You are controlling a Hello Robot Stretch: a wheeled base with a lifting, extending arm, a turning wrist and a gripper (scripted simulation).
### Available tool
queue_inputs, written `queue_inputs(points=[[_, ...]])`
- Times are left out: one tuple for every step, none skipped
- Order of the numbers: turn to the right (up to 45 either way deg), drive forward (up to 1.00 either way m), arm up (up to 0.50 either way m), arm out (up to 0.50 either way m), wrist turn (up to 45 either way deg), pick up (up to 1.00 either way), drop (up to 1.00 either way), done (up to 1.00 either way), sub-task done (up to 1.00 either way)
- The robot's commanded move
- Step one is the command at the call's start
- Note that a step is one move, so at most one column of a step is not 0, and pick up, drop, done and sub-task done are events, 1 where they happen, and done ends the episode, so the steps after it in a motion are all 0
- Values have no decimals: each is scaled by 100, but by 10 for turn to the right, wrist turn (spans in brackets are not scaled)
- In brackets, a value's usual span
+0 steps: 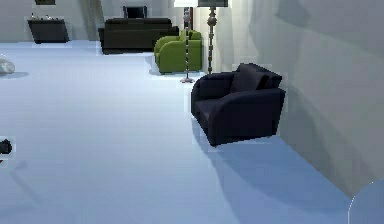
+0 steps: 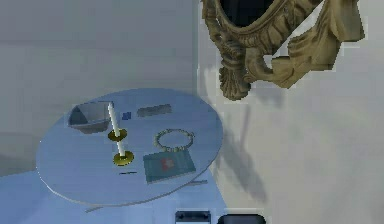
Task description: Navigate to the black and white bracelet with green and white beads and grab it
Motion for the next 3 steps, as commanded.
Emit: queue_inputs(points=[[0, 0, 0, 46, 0, 0, 0, 0, 0], [0, 0, 0, 0, 450, 0, 0, 0, 0], [0, 0, 0, 0, 450, 0, 0, 0, 0]])
